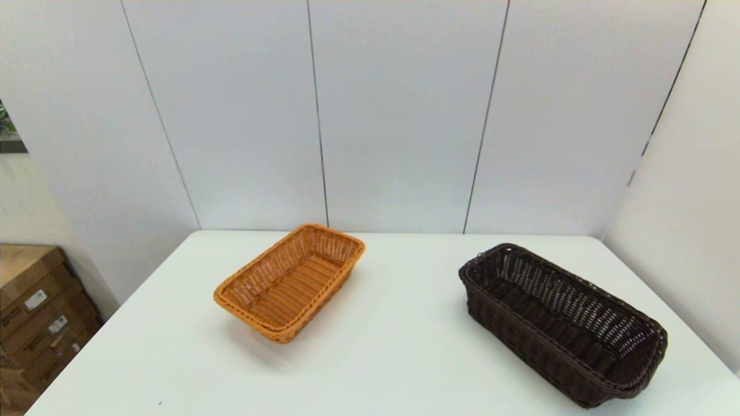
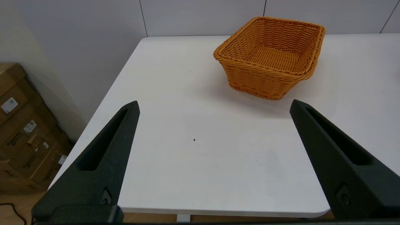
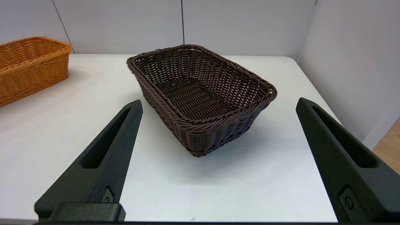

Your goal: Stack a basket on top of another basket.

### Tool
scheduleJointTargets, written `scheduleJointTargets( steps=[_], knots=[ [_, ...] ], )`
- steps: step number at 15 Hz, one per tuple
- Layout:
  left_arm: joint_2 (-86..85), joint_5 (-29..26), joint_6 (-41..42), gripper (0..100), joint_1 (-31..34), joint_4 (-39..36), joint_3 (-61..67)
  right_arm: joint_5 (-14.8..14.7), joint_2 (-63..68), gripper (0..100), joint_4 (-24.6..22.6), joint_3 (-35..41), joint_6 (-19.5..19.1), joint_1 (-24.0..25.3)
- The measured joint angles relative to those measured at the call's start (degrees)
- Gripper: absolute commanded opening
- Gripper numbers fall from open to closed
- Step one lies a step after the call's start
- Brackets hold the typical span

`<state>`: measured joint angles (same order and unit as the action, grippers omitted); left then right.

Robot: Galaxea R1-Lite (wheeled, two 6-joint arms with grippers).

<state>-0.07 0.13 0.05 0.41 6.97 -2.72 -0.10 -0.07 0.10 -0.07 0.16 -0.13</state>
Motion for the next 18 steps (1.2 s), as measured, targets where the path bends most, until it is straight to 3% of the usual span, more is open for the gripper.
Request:
scheduleJointTargets(
  steps=[11, 18],
  knots=[
    [0.32, 0.16, 0.09, 100, 0.0, 0.55, -1.52, 0.0, 0.0, 100, 0.0, 0.0, 0.0, 0.0],
    [16.63, -0.04, 0.89, 100, -0.12, 1.4, -19.03, 0.0, 0.0, 100, -0.02, 0.0, 0.0, 0.0]
  ],
)
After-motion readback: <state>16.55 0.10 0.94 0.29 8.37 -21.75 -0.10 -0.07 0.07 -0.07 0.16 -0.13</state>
